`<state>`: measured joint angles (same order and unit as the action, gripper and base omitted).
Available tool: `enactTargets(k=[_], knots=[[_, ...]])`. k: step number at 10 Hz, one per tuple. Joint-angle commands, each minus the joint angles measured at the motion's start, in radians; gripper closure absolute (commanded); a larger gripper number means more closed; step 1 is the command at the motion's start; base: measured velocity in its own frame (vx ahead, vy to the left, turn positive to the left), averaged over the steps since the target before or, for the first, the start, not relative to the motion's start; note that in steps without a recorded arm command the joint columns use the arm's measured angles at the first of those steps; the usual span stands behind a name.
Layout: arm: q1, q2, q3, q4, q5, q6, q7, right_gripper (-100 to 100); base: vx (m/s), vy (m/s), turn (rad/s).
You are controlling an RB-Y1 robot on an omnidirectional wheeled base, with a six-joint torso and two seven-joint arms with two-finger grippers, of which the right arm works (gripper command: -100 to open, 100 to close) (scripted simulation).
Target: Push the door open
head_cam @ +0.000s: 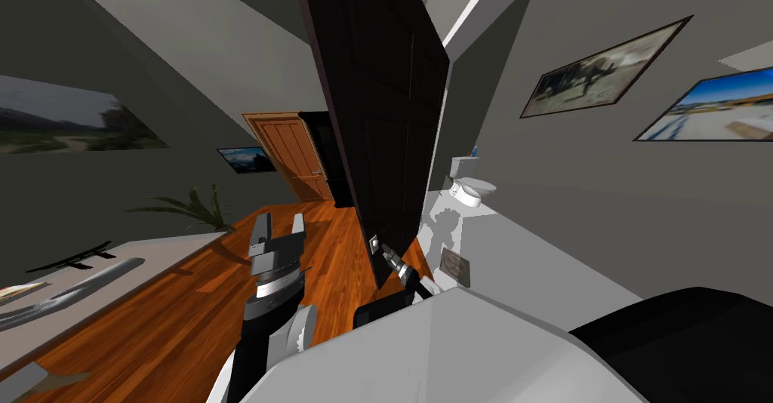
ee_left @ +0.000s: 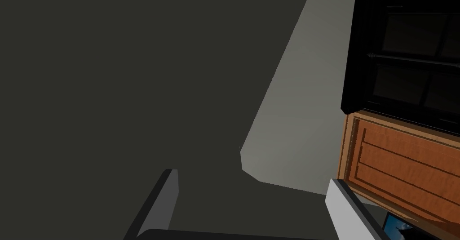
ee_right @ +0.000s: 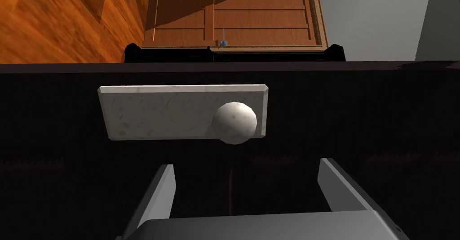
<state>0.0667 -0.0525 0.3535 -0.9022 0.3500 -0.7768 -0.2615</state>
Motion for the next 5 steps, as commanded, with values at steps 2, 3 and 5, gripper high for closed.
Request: enactTargets(k=[2, 3, 5], knots=[[-0.008, 0.017, -0.008, 0.012, -0.006, -0.006, 0.012, -100, 0.207, 0.155, 0.03], [-0.006, 0.012, -0.006, 0.008, -0.004, -0.004, 0.008, -100, 0.099, 0.06, -0.003], [-0.006, 0.012, -0.006, 0.008, -0.004, -0.004, 0.008, 100, -0.027, -0.016, 0.004]])
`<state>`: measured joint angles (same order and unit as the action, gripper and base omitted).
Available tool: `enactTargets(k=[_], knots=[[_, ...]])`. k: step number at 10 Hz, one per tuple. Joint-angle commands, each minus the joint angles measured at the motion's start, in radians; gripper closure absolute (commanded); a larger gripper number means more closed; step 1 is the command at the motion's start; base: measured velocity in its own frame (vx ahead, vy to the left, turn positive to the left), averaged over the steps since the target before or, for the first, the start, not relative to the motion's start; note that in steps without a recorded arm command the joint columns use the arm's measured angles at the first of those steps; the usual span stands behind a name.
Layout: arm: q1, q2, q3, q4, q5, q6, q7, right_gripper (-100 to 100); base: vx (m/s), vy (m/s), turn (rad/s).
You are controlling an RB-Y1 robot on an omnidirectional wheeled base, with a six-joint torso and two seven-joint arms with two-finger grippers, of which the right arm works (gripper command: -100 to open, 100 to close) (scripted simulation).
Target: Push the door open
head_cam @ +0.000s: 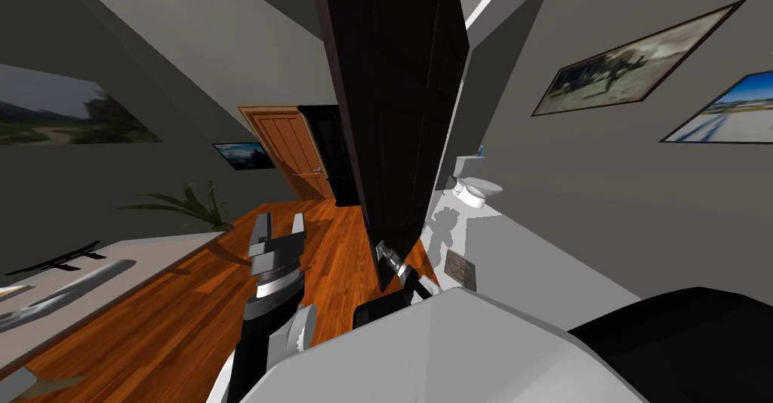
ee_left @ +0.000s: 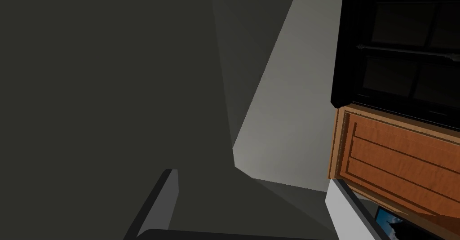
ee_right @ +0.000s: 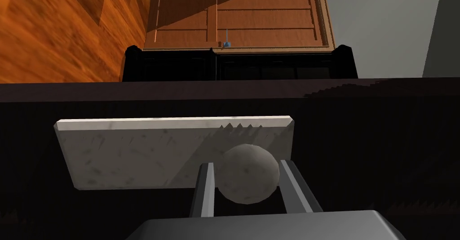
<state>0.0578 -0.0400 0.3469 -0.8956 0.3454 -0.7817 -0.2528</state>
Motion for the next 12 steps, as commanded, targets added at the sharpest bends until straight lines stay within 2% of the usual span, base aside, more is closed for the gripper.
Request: enactTargets(k=[1, 4, 5, 9, 12], knots=[[0.003, -0.001, 0.001, 0.002, 0.0, 0.001, 0.0, 100, -0.029, -0.021, 0.005], [0.003, -0.001, 0.001, 0.002, 0.0, 0.001, 0.0, 100, -0.009, -0.006, -0.004], [-0.004, -0.005, -0.022, 0.013, -0.015, 0.008, 0.014, 100, 0.066, 0.105, -0.042], [-0.02, 0.004, -0.061, 0.029, -0.042, 0.016, 0.038, 100, 0.167, 0.168, -0.045], [-0.036, 0.03, -0.1, 0.045, -0.069, 0.024, 0.061, 100, 0.147, 0.186, -0.053]])
